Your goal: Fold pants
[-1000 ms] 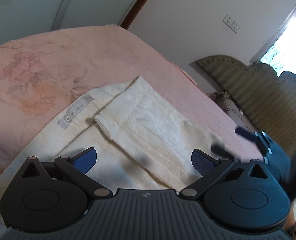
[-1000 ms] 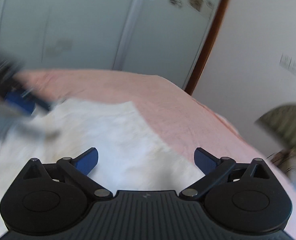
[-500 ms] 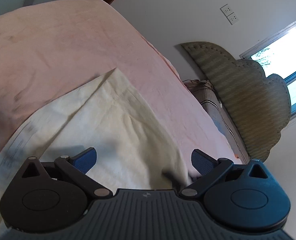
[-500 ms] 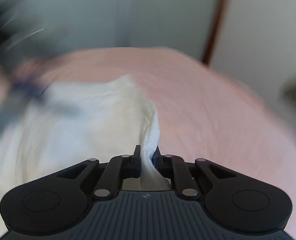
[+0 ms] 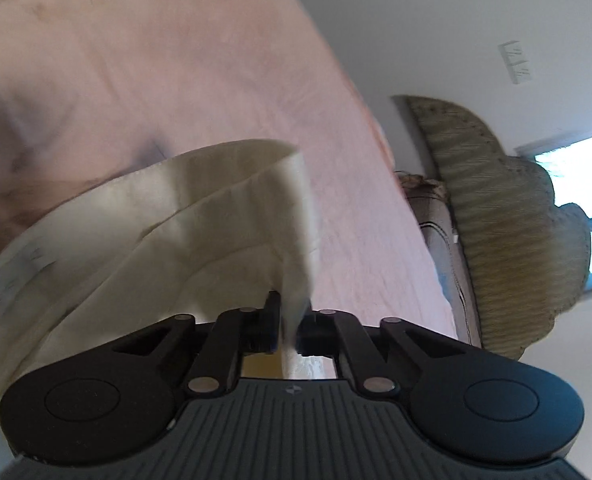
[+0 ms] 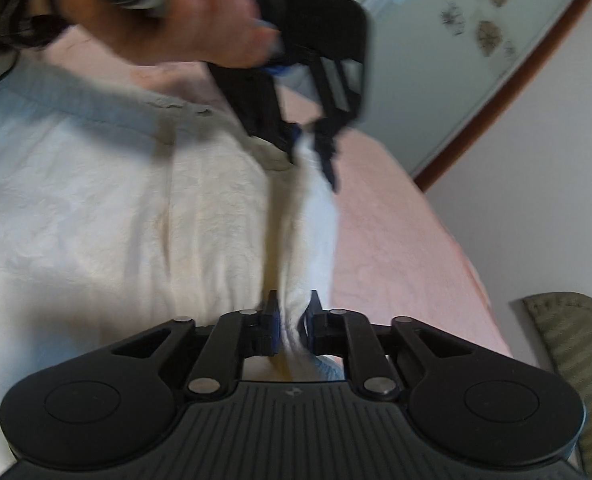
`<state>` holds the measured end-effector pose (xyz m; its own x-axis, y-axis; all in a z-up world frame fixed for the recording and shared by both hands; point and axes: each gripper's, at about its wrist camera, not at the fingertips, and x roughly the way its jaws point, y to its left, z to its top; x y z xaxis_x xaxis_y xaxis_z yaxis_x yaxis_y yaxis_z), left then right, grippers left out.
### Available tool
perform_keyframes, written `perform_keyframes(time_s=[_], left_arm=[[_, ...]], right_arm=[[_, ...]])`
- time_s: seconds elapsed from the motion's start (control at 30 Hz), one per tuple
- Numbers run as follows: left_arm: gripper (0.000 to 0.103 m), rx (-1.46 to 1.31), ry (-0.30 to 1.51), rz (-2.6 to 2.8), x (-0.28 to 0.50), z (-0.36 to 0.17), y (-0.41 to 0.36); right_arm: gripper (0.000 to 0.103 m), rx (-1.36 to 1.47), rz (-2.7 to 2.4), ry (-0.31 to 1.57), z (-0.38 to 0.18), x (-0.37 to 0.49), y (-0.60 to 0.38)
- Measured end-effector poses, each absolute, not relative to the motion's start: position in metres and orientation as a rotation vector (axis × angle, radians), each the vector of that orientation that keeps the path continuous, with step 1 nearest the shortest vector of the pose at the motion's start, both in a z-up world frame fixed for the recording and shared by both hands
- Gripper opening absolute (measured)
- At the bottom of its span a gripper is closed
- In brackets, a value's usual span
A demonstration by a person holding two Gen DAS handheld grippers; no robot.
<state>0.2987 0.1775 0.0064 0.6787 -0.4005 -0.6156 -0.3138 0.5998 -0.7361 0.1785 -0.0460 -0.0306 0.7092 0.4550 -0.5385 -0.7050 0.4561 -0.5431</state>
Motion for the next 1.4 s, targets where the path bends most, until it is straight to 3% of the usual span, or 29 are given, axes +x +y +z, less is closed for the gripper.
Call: perform_keyframes(time_s=[0.07,0.23,0.33,0.43,0.47,0.63,1.0,1.4], left_arm=[[0.003,-0.902,0.796,-0.085,0.277,0.021,0.176],[0.004,-0.766,0.665,-0.116,0.221,0.053,0.169],[0.004,-0.703,0.64,-0.13,0.193,0.06,0.163],[0.004,-0.667,0.633,-0.128,0.169,0.057,0.158],[0.004,-0.661,0.638,-0.123,0.161,0.056,0.159],[0.005,-0.672,0.655,-0.129,0.122,0.047,0.174],[0.006,-0.563,0.765,-0.148,0.055,0.025,0.186],[0.012,-0.395,0.789,-0.067,0.039,0.005,0.175]], right_arm=[[0.053,-0.829,0.662,0.324,-0.031,0.182,-0.055],[0.052,-0.772,0.55,0.376,-0.024,0.185,-0.1],[0.047,-0.773,0.489,0.394,-0.014,0.176,-0.123],[0.018,-0.854,0.45,0.407,-0.015,0.161,-0.129],[0.013,-0.874,0.451,0.408,-0.016,0.153,-0.128],[0.007,-0.943,0.447,0.4,-0.012,0.104,-0.117],[0.006,-0.816,0.512,0.465,0.002,-0.016,-0.1],[0.006,-0.749,0.513,0.526,-0.02,-0.053,-0.087]])
